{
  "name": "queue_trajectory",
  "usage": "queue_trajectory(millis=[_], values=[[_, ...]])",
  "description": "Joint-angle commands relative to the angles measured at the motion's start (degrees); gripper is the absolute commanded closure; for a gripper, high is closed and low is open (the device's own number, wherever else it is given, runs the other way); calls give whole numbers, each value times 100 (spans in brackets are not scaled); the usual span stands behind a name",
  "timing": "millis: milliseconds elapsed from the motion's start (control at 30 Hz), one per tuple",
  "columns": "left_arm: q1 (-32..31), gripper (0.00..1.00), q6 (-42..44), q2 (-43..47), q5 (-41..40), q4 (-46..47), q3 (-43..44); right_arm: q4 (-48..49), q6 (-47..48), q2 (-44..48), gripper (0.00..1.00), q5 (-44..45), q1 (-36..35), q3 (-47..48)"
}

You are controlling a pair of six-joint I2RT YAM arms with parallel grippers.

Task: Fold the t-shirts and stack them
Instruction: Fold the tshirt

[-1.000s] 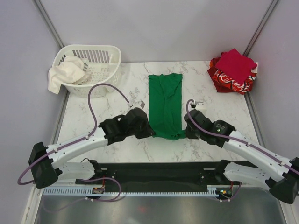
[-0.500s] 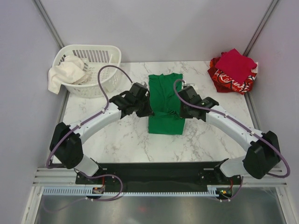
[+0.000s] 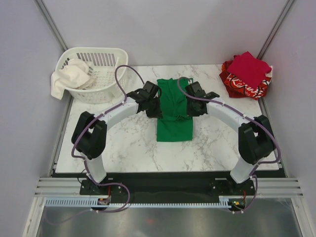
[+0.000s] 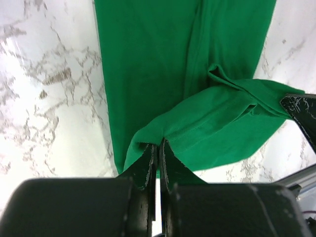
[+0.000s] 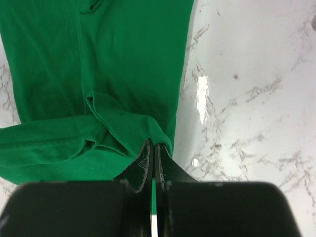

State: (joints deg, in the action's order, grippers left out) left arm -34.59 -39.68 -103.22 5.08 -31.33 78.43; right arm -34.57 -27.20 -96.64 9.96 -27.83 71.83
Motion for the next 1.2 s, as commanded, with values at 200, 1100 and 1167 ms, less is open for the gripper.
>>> queue_trajectory(millis=[200, 1100, 1167], values=[[408, 95, 514, -962, 309, 13, 875, 345, 110, -1014, 100, -152, 261, 911], [383, 34, 972, -34, 878, -280, 746, 1117, 49, 566, 26, -2426, 560, -642], [234, 34, 901, 170, 977, -163, 54, 1119, -13, 795, 26, -2332, 560, -1125]])
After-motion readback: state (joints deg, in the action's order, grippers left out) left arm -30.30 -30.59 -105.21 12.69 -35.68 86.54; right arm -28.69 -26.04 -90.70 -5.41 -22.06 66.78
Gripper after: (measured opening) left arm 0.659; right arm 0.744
